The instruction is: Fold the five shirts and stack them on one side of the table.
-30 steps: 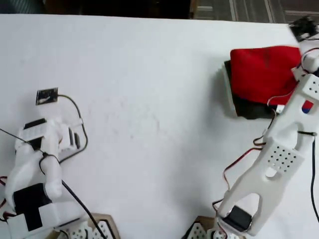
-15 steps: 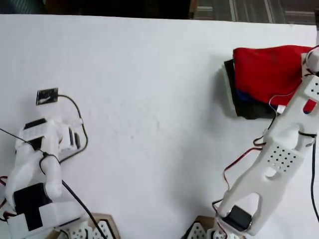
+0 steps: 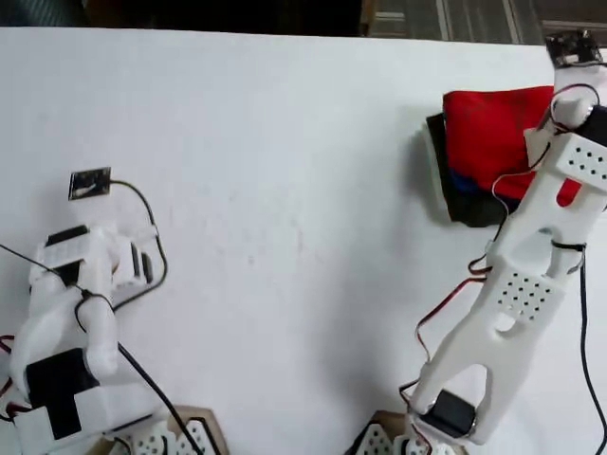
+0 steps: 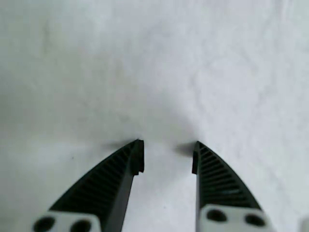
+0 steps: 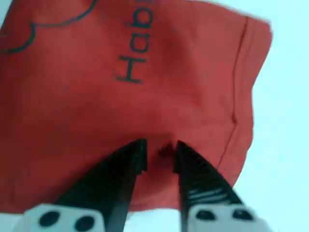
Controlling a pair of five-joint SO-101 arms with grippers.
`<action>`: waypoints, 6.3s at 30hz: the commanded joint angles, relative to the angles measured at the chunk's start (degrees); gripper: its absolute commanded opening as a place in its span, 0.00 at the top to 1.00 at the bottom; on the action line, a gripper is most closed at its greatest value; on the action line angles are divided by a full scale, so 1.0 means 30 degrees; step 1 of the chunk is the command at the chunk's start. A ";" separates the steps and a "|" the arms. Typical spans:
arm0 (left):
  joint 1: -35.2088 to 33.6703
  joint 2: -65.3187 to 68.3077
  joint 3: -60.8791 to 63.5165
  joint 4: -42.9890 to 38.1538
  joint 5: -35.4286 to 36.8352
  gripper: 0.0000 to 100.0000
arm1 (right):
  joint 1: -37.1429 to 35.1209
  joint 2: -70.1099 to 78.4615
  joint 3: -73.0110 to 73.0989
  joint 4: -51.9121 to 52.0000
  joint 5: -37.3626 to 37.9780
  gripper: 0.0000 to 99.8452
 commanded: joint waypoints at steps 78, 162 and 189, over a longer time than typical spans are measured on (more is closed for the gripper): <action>-0.0176 -0.0264 0.0044 -0.0586 0.0205 0.82 | -0.0308 -0.5114 1.7963 -1.8623 -0.2256 0.98; 0.6652 -3.2176 1.6190 0.8322 0.0791 0.82 | -0.7194 -5.2322 6.0571 -0.8952 -1.0755 0.98; 0.6711 -3.2176 1.6190 0.8322 0.0821 0.82 | -0.7194 -5.2322 6.0571 -0.8952 -1.0755 0.98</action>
